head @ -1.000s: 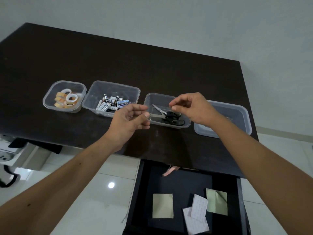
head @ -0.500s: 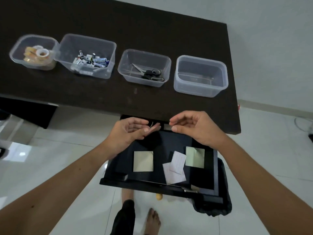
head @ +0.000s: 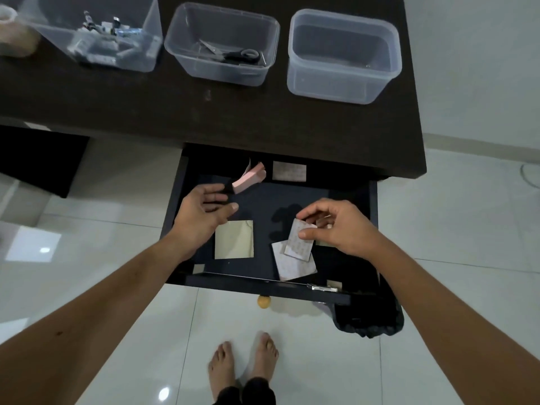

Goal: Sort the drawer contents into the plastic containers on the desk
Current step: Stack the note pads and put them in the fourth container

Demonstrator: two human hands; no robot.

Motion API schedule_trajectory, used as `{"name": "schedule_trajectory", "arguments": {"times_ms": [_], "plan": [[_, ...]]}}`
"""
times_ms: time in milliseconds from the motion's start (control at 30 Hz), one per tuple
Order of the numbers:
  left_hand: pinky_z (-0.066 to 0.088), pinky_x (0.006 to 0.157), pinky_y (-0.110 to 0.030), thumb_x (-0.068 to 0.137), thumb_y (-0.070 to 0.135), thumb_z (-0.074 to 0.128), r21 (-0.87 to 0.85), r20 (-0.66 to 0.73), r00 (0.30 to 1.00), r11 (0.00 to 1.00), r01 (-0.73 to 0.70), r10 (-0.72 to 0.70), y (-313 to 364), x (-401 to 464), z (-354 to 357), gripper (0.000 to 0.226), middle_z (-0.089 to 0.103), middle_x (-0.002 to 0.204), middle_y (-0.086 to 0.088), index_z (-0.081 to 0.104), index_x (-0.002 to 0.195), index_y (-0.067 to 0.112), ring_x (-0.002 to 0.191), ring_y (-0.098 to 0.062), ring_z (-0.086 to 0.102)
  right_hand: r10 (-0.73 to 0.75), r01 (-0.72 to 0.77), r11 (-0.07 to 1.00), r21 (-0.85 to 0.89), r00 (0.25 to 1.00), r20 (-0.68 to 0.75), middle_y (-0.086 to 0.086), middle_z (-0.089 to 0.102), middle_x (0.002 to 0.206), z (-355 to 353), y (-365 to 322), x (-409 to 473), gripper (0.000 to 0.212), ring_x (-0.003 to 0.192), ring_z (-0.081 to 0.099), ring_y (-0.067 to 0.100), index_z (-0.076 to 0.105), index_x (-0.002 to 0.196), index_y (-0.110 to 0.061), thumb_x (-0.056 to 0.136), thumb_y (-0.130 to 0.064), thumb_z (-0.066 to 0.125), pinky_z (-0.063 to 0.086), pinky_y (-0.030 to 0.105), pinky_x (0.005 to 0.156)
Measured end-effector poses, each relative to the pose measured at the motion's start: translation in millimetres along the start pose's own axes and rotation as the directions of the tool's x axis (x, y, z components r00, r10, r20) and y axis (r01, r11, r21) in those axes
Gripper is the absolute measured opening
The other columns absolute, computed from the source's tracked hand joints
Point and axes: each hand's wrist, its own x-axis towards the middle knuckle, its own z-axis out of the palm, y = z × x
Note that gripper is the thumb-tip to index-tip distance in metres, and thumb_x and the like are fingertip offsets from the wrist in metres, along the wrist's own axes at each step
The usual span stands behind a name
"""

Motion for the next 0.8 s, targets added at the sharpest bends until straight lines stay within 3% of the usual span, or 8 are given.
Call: {"name": "schedule_trajectory", "arguments": {"times_ms": [167,400,533,600,700,800], "plan": [[0.059,0.073,-0.026,0.09,0.012,0.081,-0.04,-0.012,0.999,0.998,-0.048,0.047,1.0,12.4,9.4,0.054,0.068,0.118,-0.008,0.058,0.138,0.025,0.105,-0.02,0.072,-0.033,0.032,0.999,-0.037,0.999,-0.023,-0.013,0.072,0.109,9.2,10.1,7.1,0.036,0.101,0.069,0.007,0.079,0.105,-0.031,0.074,-0.021,0.094,0.057,0.033,0.094],[0.06,0.067,-0.028,0.093,0.015,0.079,0.07,-0.03,0.989,0.988,-0.141,0.144,-2.2,20.3,17.7,0.025,0.07,0.104,-0.002,0.076,0.105,0.037,0.089,-0.02,0.07,-0.036,0.032,0.997,-0.067,0.998,-0.048,-0.014,0.071,0.108,13.4,12.4,7.9,0.035,0.1,0.068,0.005,0.079,0.106,-0.031,0.075,-0.023,0.094,0.055,0.031,0.093],[0.064,0.076,-0.035,0.096,0.01,0.074,0.234,0.021,0.978,0.95,-0.205,0.206,-6.7,19.4,15.4,0.025,0.068,0.117,0.0,0.079,0.103,0.033,0.087,-0.018,0.071,-0.026,0.022,0.997,-0.078,0.998,-0.055,-0.013,0.072,0.109,12.9,11.4,7.5,0.035,0.099,0.068,0.005,0.079,0.105,-0.03,0.076,-0.021,0.094,0.055,0.027,0.091],[0.06,0.074,-0.024,0.096,0.008,0.071,0.302,0.044,0.975,0.928,-0.22,0.217,-8.3,17.1,14.2,0.026,0.065,0.122,0.0,0.079,0.102,0.032,0.09,-0.012,0.07,-0.024,0.018,0.997,-0.081,0.998,-0.063,-0.013,0.072,0.11,13.4,11.5,6.7,0.035,0.099,0.069,0.005,0.079,0.106,-0.029,0.075,-0.02,0.093,0.055,0.027,0.091],[0.048,0.061,-0.008,0.098,0.007,0.068,0.312,0.042,0.984,0.933,-0.178,0.174,-9.7,15.2,13.5,0.026,0.067,0.111,-0.002,0.077,0.106,0.029,0.084,-0.008,0.067,-0.008,0.002,0.996,-0.086,0.997,-0.07,-0.014,0.072,0.111,14.9,11.4,5.4,0.036,0.1,0.068,0.004,0.078,0.107,-0.028,0.075,-0.018,0.093,0.054,0.025,0.091],[0.054,0.069,-0.012,0.097,0.008,0.069,0.268,0.046,0.987,0.95,-0.159,0.152,-8.1,14.1,12.7,0.025,0.071,0.108,0.002,0.074,0.112,0.027,0.089,-0.008,0.069,0.019,-0.027,0.992,-0.125,0.998,-0.063,-0.015,0.071,0.113,15.1,10.5,4.4,0.042,0.1,0.066,0.0,0.077,0.11,-0.029,0.073,-0.016,0.095,0.047,0.016,0.087]]}}
